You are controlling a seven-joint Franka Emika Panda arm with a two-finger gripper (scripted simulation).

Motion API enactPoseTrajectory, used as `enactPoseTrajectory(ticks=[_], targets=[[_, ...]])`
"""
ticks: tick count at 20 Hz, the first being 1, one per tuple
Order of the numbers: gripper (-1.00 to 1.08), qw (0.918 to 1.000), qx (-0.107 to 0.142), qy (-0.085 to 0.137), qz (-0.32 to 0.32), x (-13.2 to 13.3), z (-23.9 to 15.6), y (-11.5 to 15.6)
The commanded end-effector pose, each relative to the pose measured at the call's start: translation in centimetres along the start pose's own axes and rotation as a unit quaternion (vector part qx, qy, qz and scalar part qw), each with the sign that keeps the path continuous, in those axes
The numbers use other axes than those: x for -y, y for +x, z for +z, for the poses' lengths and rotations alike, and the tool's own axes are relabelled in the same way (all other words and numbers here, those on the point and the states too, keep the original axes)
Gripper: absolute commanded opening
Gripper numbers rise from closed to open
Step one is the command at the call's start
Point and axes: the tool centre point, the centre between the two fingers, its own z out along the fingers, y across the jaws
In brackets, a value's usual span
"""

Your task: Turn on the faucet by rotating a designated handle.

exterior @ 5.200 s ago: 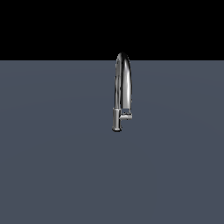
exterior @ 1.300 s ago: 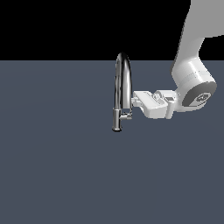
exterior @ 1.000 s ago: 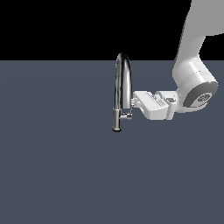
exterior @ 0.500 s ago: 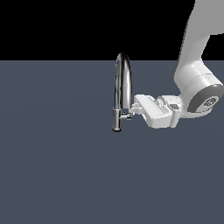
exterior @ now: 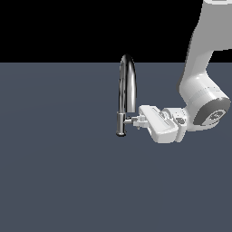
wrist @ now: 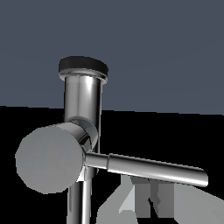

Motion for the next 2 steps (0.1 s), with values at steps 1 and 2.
enactPoseTrajectory(ticks=[1, 2], targets=[[-1.00, 0.9998, -0.004, 0.009, 0.017, -1.59, -0.84, 3.05], [-1.00, 0.9998, -0.004, 0.009, 0.017, -1.59, -0.84, 3.05]])
